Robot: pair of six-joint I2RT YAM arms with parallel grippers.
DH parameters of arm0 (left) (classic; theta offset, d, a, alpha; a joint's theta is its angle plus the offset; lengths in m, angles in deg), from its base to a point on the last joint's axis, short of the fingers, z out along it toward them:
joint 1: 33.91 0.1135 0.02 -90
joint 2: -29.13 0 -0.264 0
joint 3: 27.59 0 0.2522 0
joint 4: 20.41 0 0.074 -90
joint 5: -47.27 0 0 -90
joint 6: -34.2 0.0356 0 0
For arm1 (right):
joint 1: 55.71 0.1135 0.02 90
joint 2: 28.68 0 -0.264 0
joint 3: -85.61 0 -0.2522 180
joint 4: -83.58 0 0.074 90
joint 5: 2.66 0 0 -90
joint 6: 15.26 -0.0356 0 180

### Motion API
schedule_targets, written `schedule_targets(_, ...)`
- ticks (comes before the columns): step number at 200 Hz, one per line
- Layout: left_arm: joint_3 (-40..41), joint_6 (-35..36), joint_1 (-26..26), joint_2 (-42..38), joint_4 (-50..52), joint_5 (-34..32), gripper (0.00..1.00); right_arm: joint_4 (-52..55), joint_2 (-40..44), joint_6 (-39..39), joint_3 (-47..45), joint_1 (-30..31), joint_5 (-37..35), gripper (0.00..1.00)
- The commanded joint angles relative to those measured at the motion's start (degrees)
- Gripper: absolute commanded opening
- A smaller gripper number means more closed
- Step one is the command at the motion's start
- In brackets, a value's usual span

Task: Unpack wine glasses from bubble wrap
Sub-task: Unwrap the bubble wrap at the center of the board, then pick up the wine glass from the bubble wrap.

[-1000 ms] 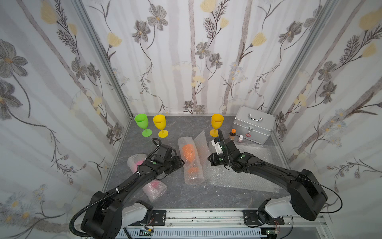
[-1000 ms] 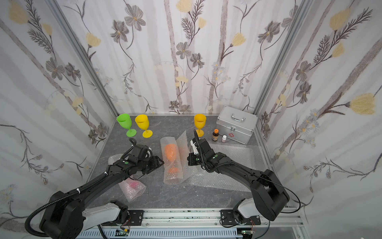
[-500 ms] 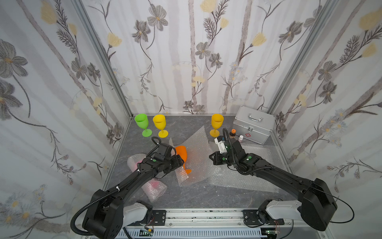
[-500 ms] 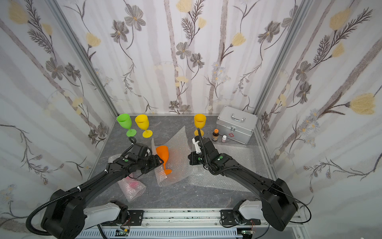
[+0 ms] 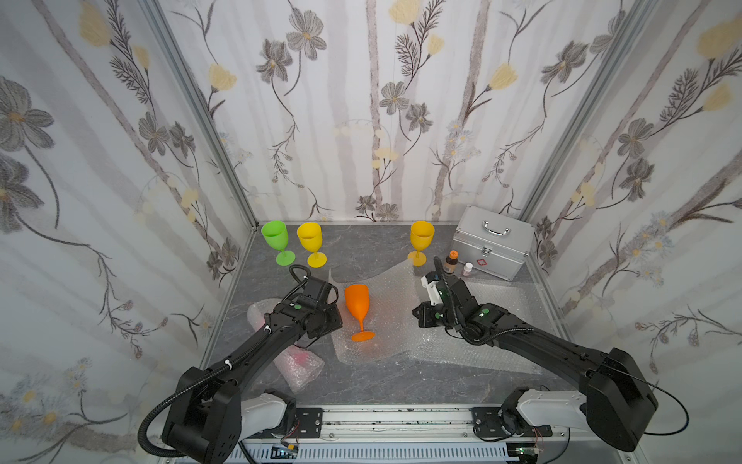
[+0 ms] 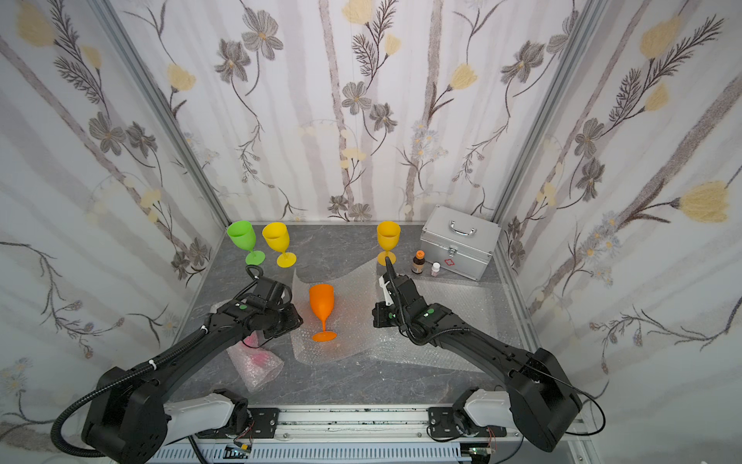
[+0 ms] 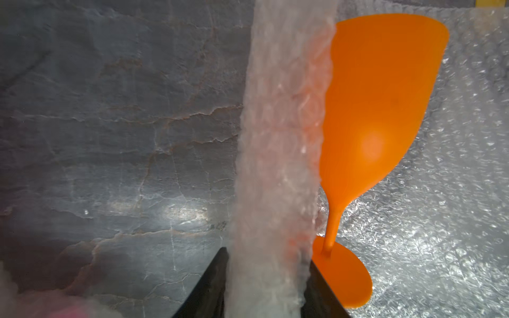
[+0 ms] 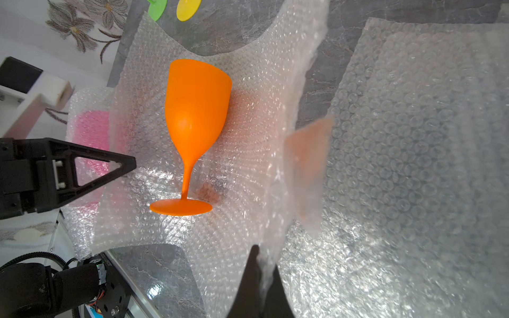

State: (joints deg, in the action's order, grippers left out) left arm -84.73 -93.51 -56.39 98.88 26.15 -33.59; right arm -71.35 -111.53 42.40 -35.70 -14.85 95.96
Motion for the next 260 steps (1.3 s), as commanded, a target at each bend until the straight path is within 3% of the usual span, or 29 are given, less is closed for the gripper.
schedule_targets(1, -2.21, 2.82, 0.80, -0.32, 6.40, -4.11, 0.43, 0.39, -0.63, -0.62, -0.67, 0.01, -2.83, 0.00)
schedule_targets(52, -9.00, 5.64, 2.04, -0.48, 14.14, -7.41, 0.45, 1.13, -1.77, -1.06, -1.77, 0.01, -4.40, 0.00)
schedule_targets(70, -9.75, 4.83, 2.09, -0.99, 12.77, -4.00, 0.46, 1.30, -1.61, -1.32, -1.77, -0.03, -4.75, 0.02)
schedule_targets(102, -7.68, 0.18, 1.69, -1.22, 3.81, 7.98, 0.48, 2.25, -1.59, -1.55, -3.46, -0.34, -5.19, 0.07)
schedule_targets(122, -6.42, -2.57, -0.06, -0.40, -0.71, 10.72, 0.48, 3.38, -1.31, -1.43, -3.47, -0.68, -5.71, 0.13)
schedule_targets(173, -2.62, -7.52, -6.04, 5.78, -10.34, 10.93, 0.49, 5.27, 0.57, -1.34, -3.62, -1.39, -6.42, 0.21)
schedule_targets(260, -6.60, -4.77, -11.20, 19.89, -14.07, 10.11, 0.50, 9.22, 5.56, -1.22, -4.45, -2.63, -8.04, 0.25)
